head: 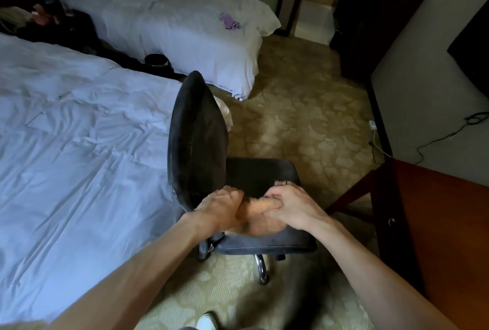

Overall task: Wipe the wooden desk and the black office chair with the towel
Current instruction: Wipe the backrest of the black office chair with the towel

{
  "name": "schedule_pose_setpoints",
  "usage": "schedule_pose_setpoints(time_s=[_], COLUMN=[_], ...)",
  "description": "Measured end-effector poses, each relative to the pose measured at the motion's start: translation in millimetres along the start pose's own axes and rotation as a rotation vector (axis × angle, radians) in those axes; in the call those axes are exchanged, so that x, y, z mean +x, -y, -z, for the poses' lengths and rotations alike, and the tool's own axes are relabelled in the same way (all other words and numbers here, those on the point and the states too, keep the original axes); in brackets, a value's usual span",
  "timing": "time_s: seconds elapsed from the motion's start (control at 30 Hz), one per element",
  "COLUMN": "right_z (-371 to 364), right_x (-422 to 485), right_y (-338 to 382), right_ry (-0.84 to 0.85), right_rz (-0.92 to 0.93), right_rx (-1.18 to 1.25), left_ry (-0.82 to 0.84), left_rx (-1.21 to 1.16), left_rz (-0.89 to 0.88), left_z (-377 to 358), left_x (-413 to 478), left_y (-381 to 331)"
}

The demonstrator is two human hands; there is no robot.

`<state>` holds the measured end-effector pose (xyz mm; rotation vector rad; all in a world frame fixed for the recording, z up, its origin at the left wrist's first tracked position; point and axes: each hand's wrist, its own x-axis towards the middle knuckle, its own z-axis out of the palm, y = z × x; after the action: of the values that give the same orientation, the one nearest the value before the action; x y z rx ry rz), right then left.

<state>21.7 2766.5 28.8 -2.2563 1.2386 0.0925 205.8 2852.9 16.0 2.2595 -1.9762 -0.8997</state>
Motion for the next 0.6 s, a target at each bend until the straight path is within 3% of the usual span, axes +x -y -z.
schedule_pose_setpoints(time_s=[0.1,0.27,0.4,0.5,0.6], right_z=[8.5,31.4,38.5,30.7,23.3], right_x=[2.3,2.6,-4.7,-7.5,-6.0], right_y=[5.3,-6.7,-9.3,-6.1,-11.0], right_ry=[-0.156,-0.092,0.025,0.1,0.134], right_rz=[0.024,0.022,0.156,0.176,0.129], right_rx=[-0.046,-0.179,-0.279,-0.079,0.109], left_ry=[-0.104,-0.181,-0.297,-0.337,-0.232], left_rx=[0.221,0.043,-0.125,-0.19,-0.197], left_rz=[0.032,-0.248,-0.284,-0.317,-0.32], left_z=[-0.8,13.2,16.0,17.8,24.7], left_x=[-0.8,-5.5,-6.1,-8.0,-8.0], left_y=[13.2,10.7,0.4,-21.2,-30.5])
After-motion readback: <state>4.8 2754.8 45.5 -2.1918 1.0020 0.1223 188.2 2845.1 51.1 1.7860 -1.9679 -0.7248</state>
